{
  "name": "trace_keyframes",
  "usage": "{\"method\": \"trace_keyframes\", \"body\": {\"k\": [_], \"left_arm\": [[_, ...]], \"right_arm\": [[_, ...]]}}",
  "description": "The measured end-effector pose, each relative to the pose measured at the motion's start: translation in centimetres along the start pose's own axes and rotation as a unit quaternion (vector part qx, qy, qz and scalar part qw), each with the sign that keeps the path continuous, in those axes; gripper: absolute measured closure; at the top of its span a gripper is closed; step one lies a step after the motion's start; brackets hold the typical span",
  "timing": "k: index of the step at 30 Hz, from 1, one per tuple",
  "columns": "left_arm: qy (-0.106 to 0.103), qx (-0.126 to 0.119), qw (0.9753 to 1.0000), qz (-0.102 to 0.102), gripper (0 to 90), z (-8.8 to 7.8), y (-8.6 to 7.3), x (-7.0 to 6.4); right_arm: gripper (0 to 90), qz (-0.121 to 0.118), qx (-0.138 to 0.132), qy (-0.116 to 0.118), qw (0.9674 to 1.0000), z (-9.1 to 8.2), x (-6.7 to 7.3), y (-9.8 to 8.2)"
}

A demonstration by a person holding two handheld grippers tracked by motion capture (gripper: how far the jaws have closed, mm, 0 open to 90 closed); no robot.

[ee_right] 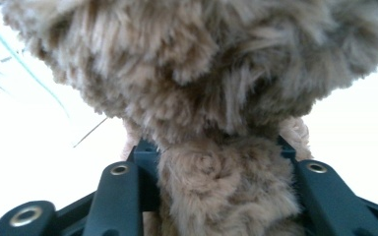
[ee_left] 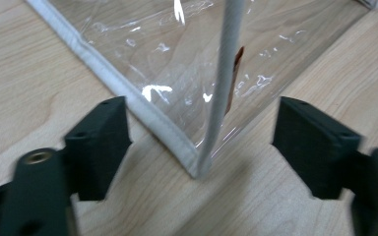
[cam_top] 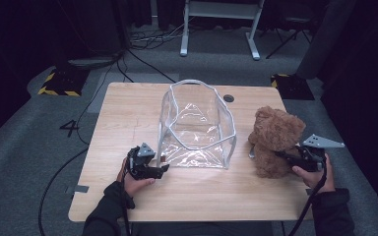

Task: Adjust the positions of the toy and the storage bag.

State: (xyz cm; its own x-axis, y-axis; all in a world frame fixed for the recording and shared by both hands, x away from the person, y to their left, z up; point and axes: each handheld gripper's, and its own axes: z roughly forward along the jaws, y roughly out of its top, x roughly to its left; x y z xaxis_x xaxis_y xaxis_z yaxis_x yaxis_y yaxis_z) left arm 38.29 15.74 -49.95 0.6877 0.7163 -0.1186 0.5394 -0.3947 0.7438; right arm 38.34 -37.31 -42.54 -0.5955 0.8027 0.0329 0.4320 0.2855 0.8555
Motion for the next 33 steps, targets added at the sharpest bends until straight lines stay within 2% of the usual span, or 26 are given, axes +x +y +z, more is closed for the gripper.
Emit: {"method": "trace_keyframes", "body": {"k": [5, 8, 9, 11, 15, 18, 21, 25, 31, 33], "left_arm": [[-0.007, 0.000, 1.0000, 0.006, 28.1, 0.8, 0.8, 0.0], [-0.003, -0.014, 0.9999, 0.010, 25.4, 1.4, 1.3, -0.1], [-0.008, -0.011, 0.9999, 0.010, 23.1, 1.9, 1.7, -0.2], [-0.008, -0.013, 0.9999, 0.006, 20.6, 2.1, 1.9, -0.2], [-0.016, -0.023, 0.9996, 0.001, 23.2, 2.5, 2.6, 0.5], [-0.015, -0.017, 0.9997, 0.011, 25.4, 3.0, 2.9, 0.6], [-0.025, -0.015, 0.9995, 0.014, 27.2, 3.4, 3.3, 0.8], [-0.027, -0.016, 0.9991, 0.028, 30.3, 4.1, 3.8, 0.7], [-0.037, -0.016, 0.9990, 0.018, 30.5, 4.9, 4.6, 0.4], [-0.040, -0.014, 0.9989, 0.017, 28.0, 5.2, 4.9, 0.2]], "right_arm": [[60.0, 0.003, -0.016, -0.004, 0.9999, -0.2, 0.0, -0.1], [60.5, 0.010, -0.024, -0.006, 0.9997, -0.3, 0.0, -0.2], [60.5, 0.009, -0.033, -0.007, 0.9994, -0.4, 0.0, -0.3], [60.5, 0.010, -0.034, -0.005, 0.9993, -0.5, 0.1, -0.4], [60.3, 0.008, -0.039, -0.002, 0.9992, -0.6, 0.2, -0.5], [60.2, 0.007, -0.041, 0.001, 0.9991, -0.7, 0.1, -0.5], [60.2, 0.008, -0.044, 0.003, 0.9990, -0.8, 0.1, -0.6], [60.4, 0.009, -0.049, 0.002, 0.9987, -1.1, 0.1, -0.6], [60.9, 0.007, -0.060, 0.006, 0.9982, -1.3, 0.2, -0.6], [61.3, 0.006, -0.064, 0.009, 0.9979, -1.3, 0.3, -0.6]]}}
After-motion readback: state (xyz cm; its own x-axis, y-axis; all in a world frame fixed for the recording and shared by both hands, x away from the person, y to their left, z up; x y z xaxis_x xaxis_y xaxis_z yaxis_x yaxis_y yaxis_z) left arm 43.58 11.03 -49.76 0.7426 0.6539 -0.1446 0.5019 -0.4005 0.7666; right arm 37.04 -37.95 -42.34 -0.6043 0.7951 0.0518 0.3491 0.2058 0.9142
